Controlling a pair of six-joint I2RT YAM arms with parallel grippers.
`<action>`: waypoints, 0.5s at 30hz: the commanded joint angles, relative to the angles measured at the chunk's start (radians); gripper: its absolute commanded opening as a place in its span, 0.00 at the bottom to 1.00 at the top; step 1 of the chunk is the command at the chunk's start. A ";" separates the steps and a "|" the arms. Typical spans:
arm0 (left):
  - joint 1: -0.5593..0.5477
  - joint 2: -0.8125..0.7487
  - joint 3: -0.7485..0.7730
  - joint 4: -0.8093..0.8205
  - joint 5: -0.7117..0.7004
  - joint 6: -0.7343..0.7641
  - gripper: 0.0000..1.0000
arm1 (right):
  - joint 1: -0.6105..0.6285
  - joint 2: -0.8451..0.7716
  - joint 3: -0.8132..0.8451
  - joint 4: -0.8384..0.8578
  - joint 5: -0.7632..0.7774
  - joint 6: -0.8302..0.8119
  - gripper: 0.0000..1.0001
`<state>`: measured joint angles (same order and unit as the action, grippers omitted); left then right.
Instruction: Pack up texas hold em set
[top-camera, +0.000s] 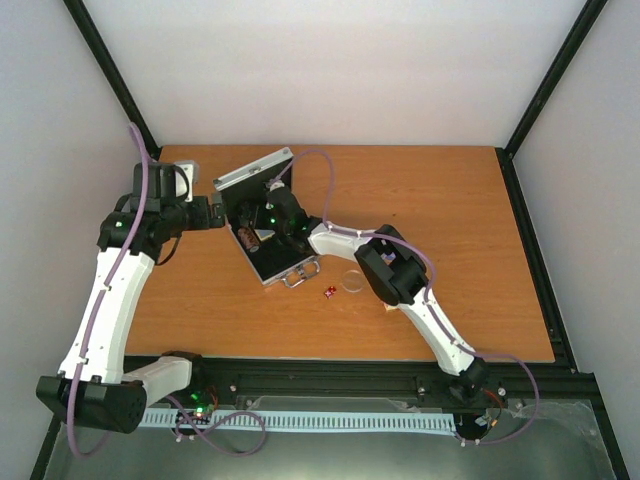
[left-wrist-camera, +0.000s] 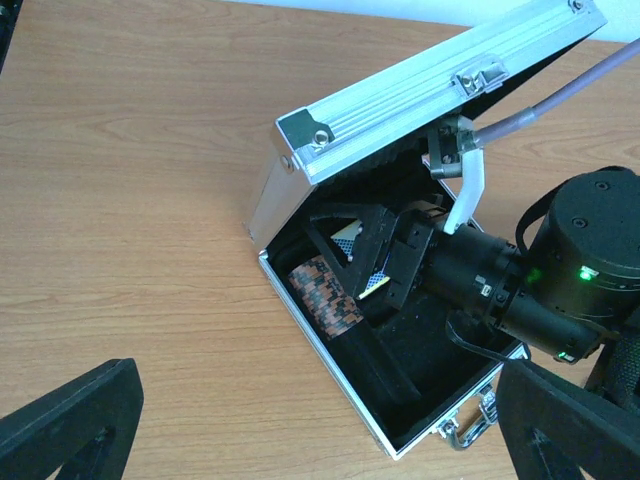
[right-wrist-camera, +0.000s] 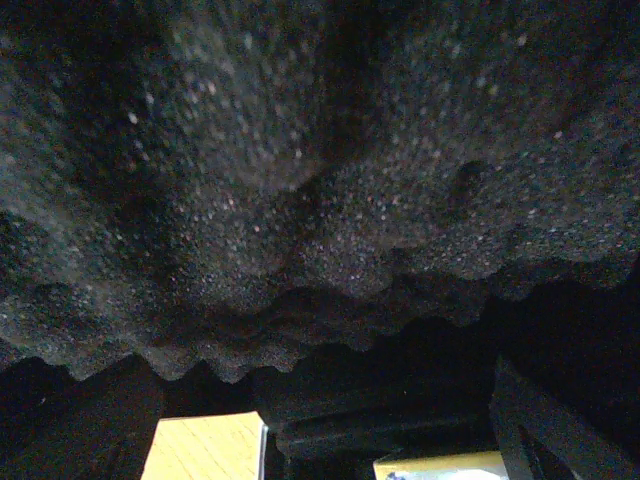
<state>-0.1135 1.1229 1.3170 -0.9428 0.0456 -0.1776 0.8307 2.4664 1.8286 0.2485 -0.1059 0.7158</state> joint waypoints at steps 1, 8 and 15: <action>-0.002 0.003 -0.006 0.003 0.003 0.021 1.00 | -0.006 0.041 -0.006 -0.168 0.071 0.073 0.92; -0.002 0.012 0.001 0.008 0.008 0.021 1.00 | -0.015 0.045 -0.029 -0.337 0.012 0.121 0.95; -0.002 0.010 -0.006 0.009 0.015 0.019 1.00 | -0.021 0.065 0.003 -0.508 -0.032 0.100 0.96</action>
<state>-0.1135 1.1355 1.3109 -0.9424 0.0494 -0.1776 0.8192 2.4580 1.8790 0.0395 -0.1196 0.8021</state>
